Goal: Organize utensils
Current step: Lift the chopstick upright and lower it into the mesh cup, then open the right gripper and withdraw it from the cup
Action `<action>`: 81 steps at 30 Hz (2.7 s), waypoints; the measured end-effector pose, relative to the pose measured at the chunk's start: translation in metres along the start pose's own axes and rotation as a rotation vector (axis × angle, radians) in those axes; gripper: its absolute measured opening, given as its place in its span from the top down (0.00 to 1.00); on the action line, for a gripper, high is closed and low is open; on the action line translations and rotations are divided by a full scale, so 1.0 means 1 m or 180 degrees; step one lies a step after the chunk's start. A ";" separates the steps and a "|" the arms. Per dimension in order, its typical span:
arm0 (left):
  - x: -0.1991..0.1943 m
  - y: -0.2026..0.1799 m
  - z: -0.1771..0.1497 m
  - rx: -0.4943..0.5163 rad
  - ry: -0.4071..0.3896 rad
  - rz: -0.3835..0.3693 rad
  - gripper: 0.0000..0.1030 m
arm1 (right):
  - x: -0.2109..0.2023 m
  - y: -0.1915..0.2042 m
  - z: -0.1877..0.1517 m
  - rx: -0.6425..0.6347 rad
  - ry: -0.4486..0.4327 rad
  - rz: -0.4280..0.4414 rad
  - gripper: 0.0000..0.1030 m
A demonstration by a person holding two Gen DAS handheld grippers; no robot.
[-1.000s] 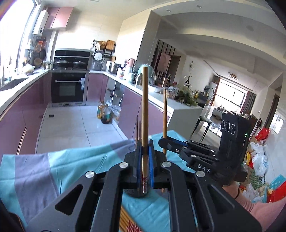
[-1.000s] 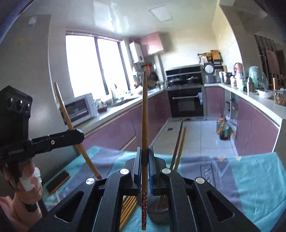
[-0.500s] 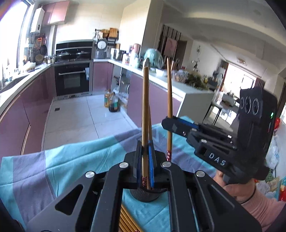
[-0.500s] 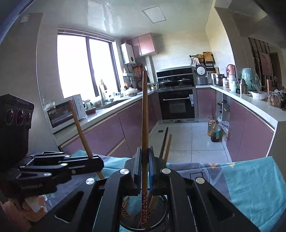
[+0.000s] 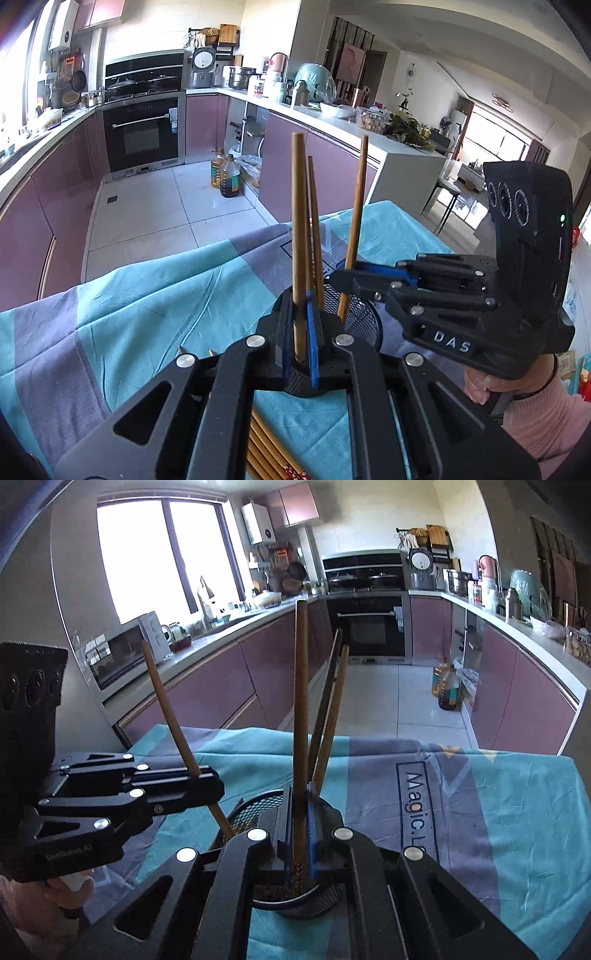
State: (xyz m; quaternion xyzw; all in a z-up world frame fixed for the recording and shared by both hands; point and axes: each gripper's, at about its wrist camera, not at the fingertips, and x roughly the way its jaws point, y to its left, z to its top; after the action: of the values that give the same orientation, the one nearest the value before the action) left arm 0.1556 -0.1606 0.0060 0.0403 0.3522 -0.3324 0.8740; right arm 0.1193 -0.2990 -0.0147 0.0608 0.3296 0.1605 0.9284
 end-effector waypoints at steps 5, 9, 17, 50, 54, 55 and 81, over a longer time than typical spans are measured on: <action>0.007 0.005 0.002 -0.0036 0.0028 0.0021 0.89 | 0.004 -0.005 -0.002 0.0079 -0.0019 -0.0067 0.88; 0.005 0.008 0.002 -0.0083 -0.0038 0.0042 0.79 | 0.005 -0.003 -0.001 0.0049 -0.0052 -0.0069 0.78; -0.020 0.023 -0.016 -0.0226 -0.0235 0.0142 0.73 | -0.001 0.002 -0.001 -0.0009 -0.0142 -0.0092 0.72; 0.002 0.064 -0.143 -0.0426 0.0434 0.0593 0.65 | 0.021 0.071 -0.107 -0.0327 0.0498 0.0353 0.58; 0.008 0.061 -0.142 -0.0398 0.0463 0.0625 0.65 | 0.025 0.074 -0.111 -0.0350 0.0512 0.0256 0.58; 0.010 0.060 -0.141 -0.0391 0.0475 0.0637 0.65 | 0.025 0.074 -0.112 -0.0347 0.0518 0.0245 0.58; 0.013 0.062 -0.146 -0.0404 0.0603 0.0566 0.73 | 0.046 0.083 -0.109 -0.0429 0.0663 0.0012 0.65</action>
State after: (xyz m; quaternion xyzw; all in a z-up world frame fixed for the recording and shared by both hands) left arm 0.1141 -0.0753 -0.1218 0.0472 0.4485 -0.2254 0.8636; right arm 0.0630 -0.2042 -0.1085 -0.0182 0.4127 0.1896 0.8908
